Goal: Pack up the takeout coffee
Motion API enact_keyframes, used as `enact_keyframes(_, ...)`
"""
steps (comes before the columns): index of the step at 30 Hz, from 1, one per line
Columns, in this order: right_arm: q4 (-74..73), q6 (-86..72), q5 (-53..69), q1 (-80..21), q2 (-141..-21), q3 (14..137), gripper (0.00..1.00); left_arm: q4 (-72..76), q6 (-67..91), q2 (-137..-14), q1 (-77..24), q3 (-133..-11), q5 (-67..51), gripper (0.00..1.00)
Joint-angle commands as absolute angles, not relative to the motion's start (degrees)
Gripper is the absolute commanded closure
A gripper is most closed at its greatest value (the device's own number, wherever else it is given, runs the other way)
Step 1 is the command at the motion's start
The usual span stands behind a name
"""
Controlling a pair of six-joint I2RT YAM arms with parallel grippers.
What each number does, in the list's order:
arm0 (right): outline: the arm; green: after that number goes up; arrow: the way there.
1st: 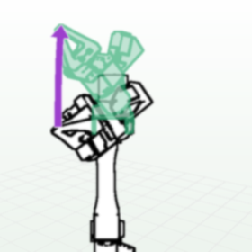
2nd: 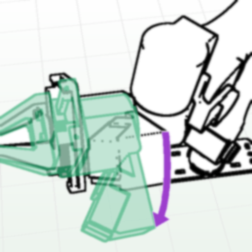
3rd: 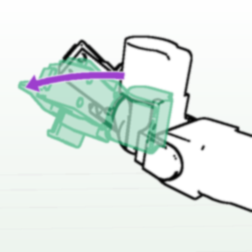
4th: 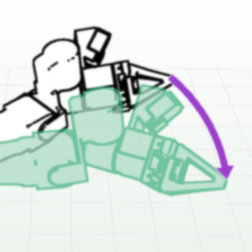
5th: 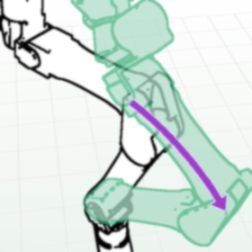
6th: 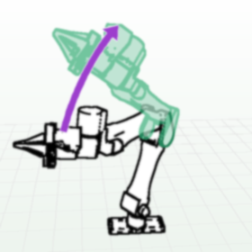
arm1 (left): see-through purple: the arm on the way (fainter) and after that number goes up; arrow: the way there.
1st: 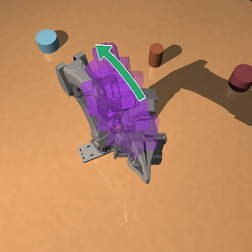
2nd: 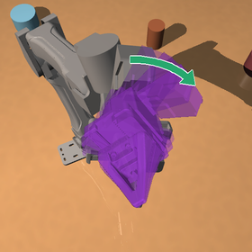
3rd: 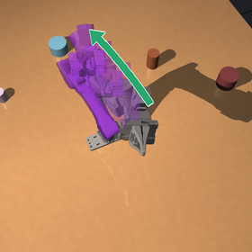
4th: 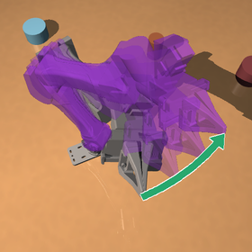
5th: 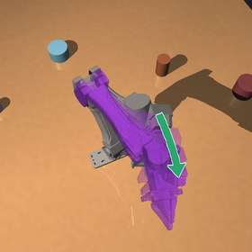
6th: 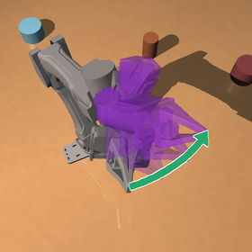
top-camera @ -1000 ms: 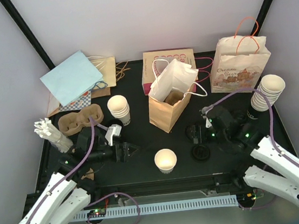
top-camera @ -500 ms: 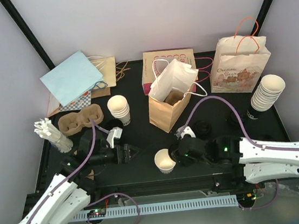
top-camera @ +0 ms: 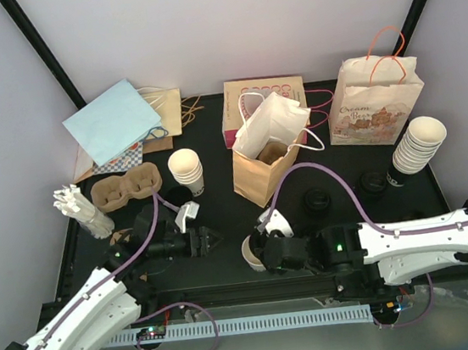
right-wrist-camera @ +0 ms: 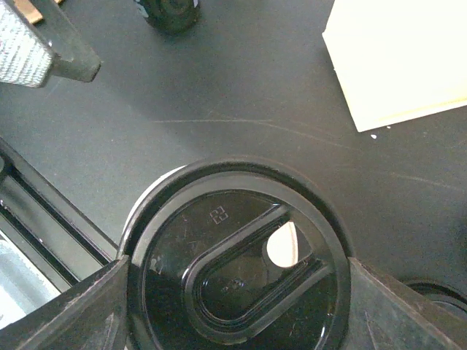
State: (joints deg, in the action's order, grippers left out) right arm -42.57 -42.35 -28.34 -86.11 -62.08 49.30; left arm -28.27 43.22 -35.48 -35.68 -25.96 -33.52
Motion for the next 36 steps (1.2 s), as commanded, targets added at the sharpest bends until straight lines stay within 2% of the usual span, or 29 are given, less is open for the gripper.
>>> enact_keyframes(1,-42.01,-42.51,-32.45,-87.99,-63.64,49.68,0.23,-22.77,45.9,-37.19,-37.98,-25.42,-34.8,0.21)
enact_keyframes(15,-37.81,-40.47,-30.76,-89.12,-65.6,48.26,0.23,-16.68,48.72,-41.54,-43.54,-25.06,-33.55,0.22)
enact_keyframes(22,-37.28,-39.79,-30.74,-89.64,-66.64,48.24,0.23,-14.65,49.85,-42.03,-44.35,-24.22,-33.81,0.32)
enact_keyframes(36,-40.03,-40.96,-33.86,-89.66,-69.25,48.95,0.23,-11.46,50.93,-45.09,-46.6,-23.82,-33.43,0.41)
